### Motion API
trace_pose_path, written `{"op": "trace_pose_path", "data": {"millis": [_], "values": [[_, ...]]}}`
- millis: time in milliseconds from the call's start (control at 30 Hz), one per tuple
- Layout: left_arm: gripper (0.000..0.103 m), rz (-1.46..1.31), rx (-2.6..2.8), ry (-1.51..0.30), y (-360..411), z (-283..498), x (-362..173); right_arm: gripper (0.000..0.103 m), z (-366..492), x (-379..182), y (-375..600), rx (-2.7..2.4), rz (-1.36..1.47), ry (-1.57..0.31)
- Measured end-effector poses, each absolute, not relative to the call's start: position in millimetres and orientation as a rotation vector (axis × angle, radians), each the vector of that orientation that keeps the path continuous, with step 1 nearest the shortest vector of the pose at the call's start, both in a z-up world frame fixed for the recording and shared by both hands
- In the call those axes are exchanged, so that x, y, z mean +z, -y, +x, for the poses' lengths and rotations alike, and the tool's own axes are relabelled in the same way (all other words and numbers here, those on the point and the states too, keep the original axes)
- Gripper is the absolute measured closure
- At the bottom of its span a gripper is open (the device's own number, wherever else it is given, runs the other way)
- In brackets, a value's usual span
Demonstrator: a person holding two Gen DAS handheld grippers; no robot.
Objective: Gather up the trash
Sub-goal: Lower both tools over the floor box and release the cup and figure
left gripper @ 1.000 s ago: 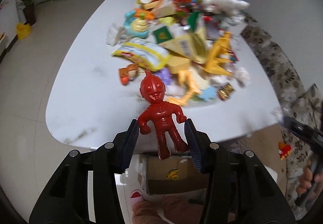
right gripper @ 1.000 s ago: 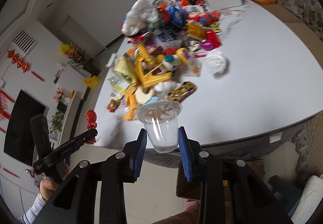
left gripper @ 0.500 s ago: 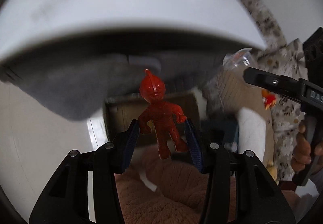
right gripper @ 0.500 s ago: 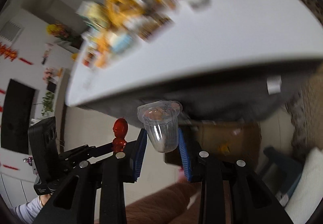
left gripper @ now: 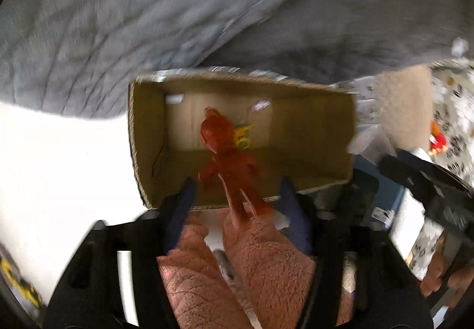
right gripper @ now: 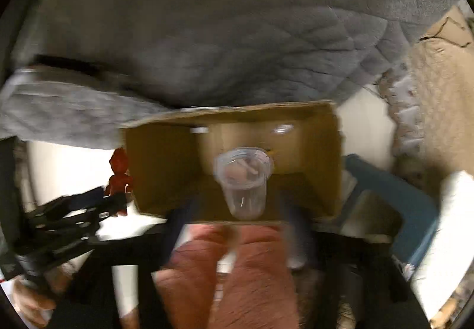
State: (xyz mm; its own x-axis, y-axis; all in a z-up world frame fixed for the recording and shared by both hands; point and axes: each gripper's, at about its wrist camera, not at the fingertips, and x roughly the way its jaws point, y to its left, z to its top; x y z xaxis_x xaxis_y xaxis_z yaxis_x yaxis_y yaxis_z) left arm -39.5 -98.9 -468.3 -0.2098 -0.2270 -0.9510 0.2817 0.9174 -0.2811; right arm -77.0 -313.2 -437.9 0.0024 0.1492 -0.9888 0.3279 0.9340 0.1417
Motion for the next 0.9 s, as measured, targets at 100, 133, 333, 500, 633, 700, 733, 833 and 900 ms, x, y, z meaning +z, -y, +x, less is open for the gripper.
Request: {"op": "trace_pose_path", "data": {"millis": [100,133,333,500,633,700,733,833,900], "values": [[0.031,0.089,-0.358,-1.777,94.0,-36.6,-481.4,0.025,-76.2,-444.1,315.5,-0.183,0.344,-1.583],[0.031,0.077,-0.356,-1.781,93.7,-40.5,-480.9,0.025,-76.6,-443.5,315.9,-0.184,0.351,-1.586],[0.029,0.047,-0.406,-1.771,78.2,-50.0,-435.2,0.022,-74.2,-404.2,318.0,-0.162,0.424,-1.526],[0.029,0.072,-0.521,-1.651,67.8,-60.9,-358.5,0.021,-73.3,-318.8,306.2,-0.071,0.438,-1.366],[0.021,-0.009,-0.536,-1.541,42.7,-68.5,-297.9,0.014,-67.3,-233.2,290.4,0.042,0.418,-1.166],[0.021,-0.062,-0.511,-1.511,30.0,-70.4,-280.2,0.007,-56.9,-198.3,281.3,0.094,0.386,-1.066],[0.021,-0.116,-0.489,-1.484,20.9,-71.8,-269.1,0.006,-48.2,-186.7,277.0,0.116,0.365,-1.032],[0.021,-0.216,-0.459,-1.456,2.9,-75.5,-250.6,0.006,-12.8,-172.4,266.3,0.151,0.295,-1.000],[0.021,-0.266,-0.449,-1.435,-5.5,-77.3,-242.5,0.006,16.6,-171.7,261.5,0.156,0.254,-1.009]]}}
